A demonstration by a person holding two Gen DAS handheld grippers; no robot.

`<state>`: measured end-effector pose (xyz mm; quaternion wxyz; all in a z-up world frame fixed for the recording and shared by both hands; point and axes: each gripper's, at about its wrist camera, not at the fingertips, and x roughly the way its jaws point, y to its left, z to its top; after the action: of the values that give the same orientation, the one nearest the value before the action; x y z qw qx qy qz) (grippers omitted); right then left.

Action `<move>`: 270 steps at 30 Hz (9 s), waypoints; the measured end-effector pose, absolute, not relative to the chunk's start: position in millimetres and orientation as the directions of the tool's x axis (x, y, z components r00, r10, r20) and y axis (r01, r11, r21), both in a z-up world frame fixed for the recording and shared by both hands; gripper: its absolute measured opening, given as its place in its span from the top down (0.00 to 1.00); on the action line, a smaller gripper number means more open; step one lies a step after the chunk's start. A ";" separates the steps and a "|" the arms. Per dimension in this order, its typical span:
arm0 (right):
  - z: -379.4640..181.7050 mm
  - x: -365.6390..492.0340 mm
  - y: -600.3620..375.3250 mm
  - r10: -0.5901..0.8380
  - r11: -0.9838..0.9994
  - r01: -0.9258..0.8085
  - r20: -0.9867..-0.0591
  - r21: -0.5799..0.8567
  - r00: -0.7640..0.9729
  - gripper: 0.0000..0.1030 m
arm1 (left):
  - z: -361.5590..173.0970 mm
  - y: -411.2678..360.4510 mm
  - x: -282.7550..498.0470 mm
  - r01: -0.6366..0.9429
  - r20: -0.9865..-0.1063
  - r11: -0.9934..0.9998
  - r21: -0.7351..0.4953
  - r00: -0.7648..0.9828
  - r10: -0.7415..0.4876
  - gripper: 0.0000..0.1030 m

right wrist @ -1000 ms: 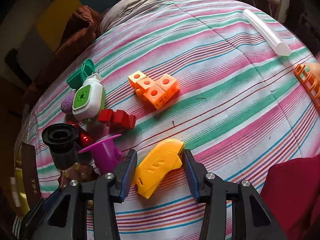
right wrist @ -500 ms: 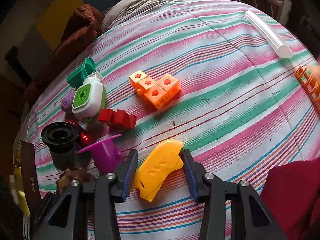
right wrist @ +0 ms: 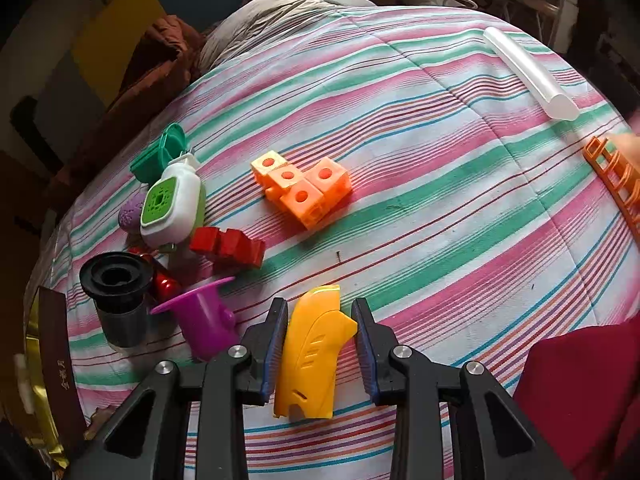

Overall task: Organize rigid objects
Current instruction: 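Carry the brown comb into the gold tray and open left tool while right tool carries yellow piece, then lower the yellow shoe piece into the gold tray and open right tool, then grasp the magenta plunger cup with right tool while left tool returns to toys, then grasp the black-lidded clear cup with the left tool, then carry the black-lidded cup into the gold tray and open left tool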

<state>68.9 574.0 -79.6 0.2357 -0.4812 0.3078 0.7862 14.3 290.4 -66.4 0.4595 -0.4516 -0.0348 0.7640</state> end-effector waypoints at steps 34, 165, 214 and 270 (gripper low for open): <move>-47.2 71.3 564.2 0.067 -0.724 -0.570 -0.782 0.389 -0.620 0.68 | -41.3 65.2 -59.4 -0.343 -0.678 -0.865 -0.366 -0.538 0.500 0.49; -51.5 28.7 505.2 0.173 -0.916 -0.398 -0.852 0.045 -0.495 0.39 | -7.1 95.5 37.7 -0.492 -0.633 -0.839 -0.234 -0.578 0.515 0.42; -78.0 52.2 537.9 0.013 -0.829 -0.516 -0.915 0.215 -0.402 0.63 | -62.6 390.0 -47.2 -0.754 -0.833 -0.654 -0.058 -0.325 0.449 0.38; -71.8 35.5 522.9 0.008 -0.867 -0.441 -0.878 0.232 -0.478 0.63 | -55.1 242.4 21.8 -0.691 -0.671 -0.666 -0.281 -0.354 0.651 0.59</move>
<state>35.5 522.9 -71.8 0.1350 -0.4928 0.2195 0.8311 21.8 242.4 -55.1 0.4080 -0.3955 0.0256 0.8225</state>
